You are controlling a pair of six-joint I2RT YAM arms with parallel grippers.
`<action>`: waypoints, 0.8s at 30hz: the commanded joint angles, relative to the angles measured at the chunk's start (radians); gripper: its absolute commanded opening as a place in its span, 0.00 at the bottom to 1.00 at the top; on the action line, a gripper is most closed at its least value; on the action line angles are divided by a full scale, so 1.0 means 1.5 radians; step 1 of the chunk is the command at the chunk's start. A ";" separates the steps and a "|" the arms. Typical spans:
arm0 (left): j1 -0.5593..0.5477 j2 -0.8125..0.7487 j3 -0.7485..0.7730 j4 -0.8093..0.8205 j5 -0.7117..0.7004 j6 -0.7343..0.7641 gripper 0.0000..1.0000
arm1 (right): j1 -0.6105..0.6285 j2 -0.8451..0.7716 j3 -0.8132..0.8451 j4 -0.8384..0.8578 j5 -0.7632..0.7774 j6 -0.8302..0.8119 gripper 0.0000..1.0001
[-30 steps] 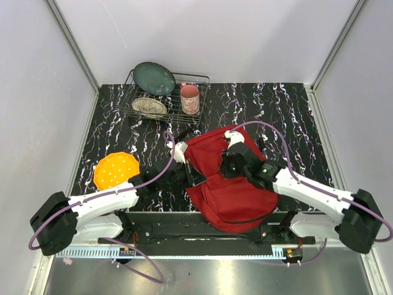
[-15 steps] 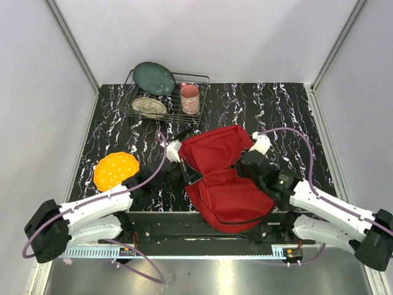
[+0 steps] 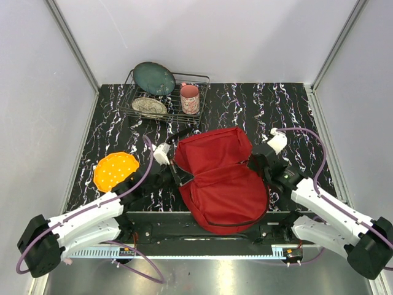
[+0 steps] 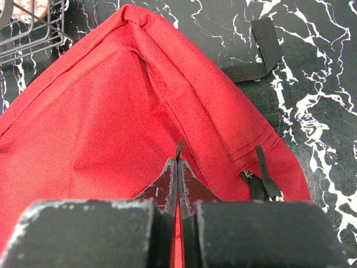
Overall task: Pack the student bag
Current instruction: Zip the student bag at the center of the board.
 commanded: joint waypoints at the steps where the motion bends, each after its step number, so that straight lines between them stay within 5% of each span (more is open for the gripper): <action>1: 0.030 -0.046 -0.013 -0.037 -0.024 0.007 0.00 | -0.030 0.005 0.003 0.007 0.047 -0.013 0.00; 14: 0.115 -0.095 -0.020 -0.081 0.021 0.022 0.00 | -0.043 0.070 -0.066 0.025 -0.008 0.034 0.00; 24: 0.202 -0.109 -0.011 -0.136 0.068 0.065 0.00 | -0.043 -0.029 -0.123 0.028 0.044 0.068 0.00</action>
